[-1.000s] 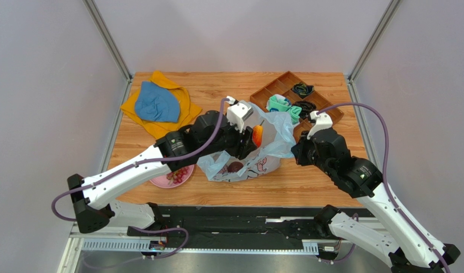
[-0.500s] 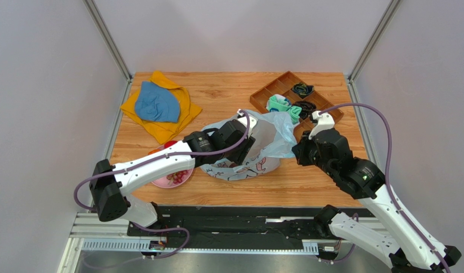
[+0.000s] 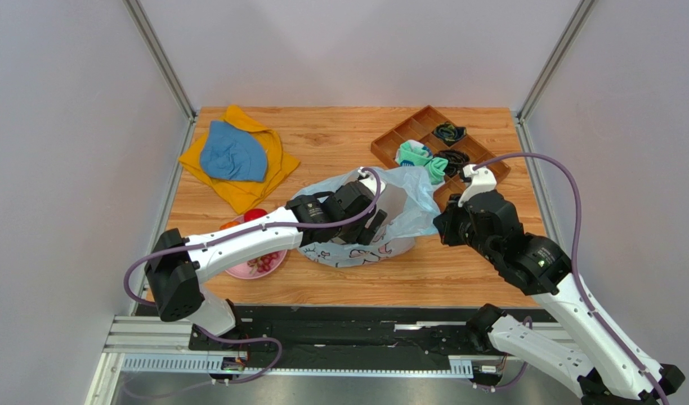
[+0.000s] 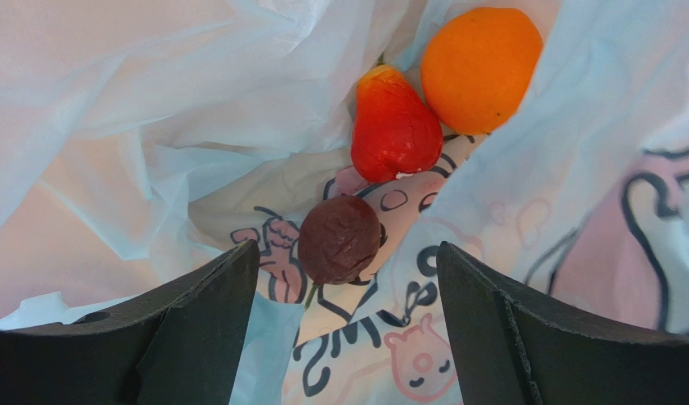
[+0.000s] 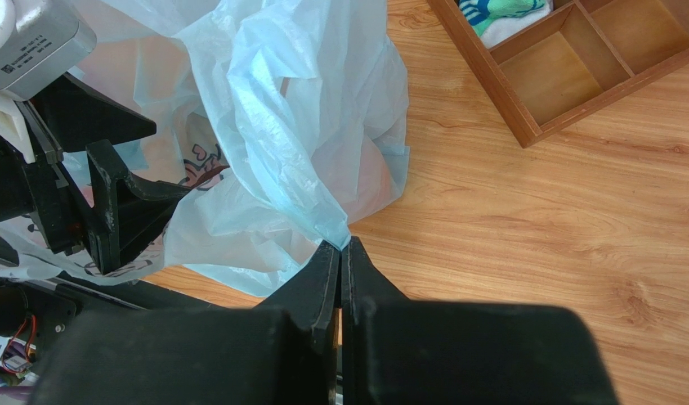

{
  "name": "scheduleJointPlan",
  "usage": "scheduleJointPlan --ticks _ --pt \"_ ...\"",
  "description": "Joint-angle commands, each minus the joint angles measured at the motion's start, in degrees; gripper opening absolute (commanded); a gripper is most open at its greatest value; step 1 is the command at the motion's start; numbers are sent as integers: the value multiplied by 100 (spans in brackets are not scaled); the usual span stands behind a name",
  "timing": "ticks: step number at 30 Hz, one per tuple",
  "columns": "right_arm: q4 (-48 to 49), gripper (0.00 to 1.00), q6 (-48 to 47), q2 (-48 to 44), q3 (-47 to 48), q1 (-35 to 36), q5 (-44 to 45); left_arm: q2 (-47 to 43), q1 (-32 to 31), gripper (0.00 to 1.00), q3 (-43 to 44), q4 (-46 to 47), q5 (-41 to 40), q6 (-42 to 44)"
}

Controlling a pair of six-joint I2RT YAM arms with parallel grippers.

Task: Place the fruits into the plastic bag

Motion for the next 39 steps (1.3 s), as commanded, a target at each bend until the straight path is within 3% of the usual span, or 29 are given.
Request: scheduleJointPlan --ticks 1,10,20,24,27,31,39 --pt "12 0 69 0 134 2 -20 -295 5 86 -118 392 252 17" --pt "29 0 86 0 151 2 15 -1217 5 88 -645 1489 1253 482" --pt "29 0 139 61 116 -7 130 -3123 14 90 -1428 2950 2712 861" --pt "29 0 139 97 107 -7 121 -3643 259 90 -1464 2750 2328 826" --pt "20 0 157 62 142 -7 103 -4161 926 90 -1577 2512 2150 669" --pt "12 0 148 9 142 2 121 -4715 2350 90 -1806 2021 2240 272" --pt "82 0 166 26 116 2 33 -4532 3896 88 -1989 122 1342 -509"
